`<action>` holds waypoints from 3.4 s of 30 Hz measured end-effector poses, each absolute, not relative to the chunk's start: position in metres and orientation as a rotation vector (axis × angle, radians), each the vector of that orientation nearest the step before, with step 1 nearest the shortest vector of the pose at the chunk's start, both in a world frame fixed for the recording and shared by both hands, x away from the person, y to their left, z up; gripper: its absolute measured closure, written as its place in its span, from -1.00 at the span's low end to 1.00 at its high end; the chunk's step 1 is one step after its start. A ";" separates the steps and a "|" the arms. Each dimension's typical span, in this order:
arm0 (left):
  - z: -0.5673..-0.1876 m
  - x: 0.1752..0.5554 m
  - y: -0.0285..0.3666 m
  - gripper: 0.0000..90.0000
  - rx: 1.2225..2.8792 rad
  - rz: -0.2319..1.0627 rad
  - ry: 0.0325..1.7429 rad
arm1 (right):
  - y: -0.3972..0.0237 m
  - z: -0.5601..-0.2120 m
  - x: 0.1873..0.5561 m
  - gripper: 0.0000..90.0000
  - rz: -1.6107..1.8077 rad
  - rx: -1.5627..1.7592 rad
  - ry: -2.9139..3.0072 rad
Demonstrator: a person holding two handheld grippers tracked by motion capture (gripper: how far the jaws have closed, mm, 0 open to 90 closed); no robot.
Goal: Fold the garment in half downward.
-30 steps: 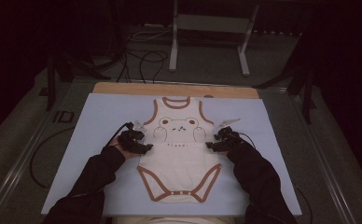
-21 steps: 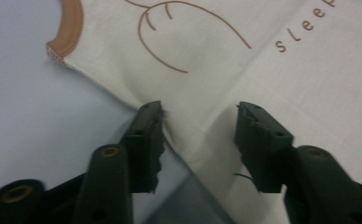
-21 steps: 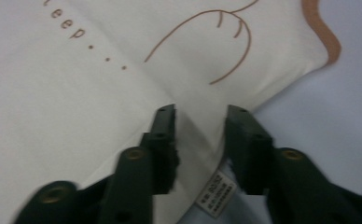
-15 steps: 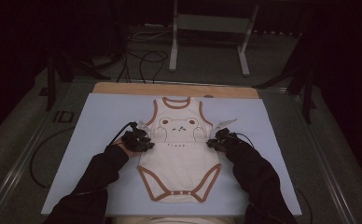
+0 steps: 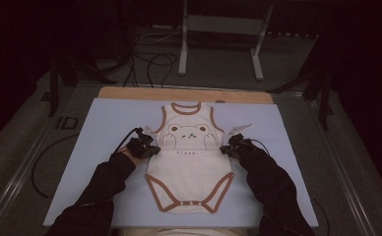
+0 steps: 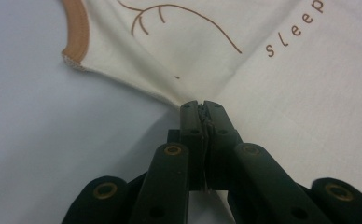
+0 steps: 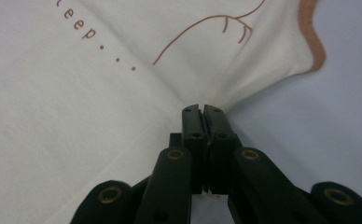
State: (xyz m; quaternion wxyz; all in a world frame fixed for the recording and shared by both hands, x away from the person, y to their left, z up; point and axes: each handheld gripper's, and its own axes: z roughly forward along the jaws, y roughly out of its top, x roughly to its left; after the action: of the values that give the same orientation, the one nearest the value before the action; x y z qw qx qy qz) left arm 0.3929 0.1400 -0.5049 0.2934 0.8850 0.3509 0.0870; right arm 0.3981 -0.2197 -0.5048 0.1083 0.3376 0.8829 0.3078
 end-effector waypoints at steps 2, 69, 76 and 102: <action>-0.503 0.393 0.143 0.96 2.342 0.233 0.945 | -0.222 -0.502 0.398 0.98 0.920 0.994 2.590; -0.459 0.284 0.152 0.96 2.366 0.259 0.670 | -0.233 -0.459 0.280 0.98 0.980 0.774 2.588; -0.461 0.271 0.152 0.96 2.362 0.247 0.655 | -0.235 -0.462 0.267 0.98 0.986 0.782 2.599; -0.482 0.237 0.150 0.96 2.389 0.170 0.639 | -0.243 -0.483 0.239 0.97 0.967 0.820 2.653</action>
State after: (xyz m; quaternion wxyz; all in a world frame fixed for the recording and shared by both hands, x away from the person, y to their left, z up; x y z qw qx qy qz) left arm 0.2375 0.1503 -0.4817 0.3255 0.9113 0.2439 0.0648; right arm 0.2388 -0.2434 -0.4829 0.1002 0.2775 0.8977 0.3273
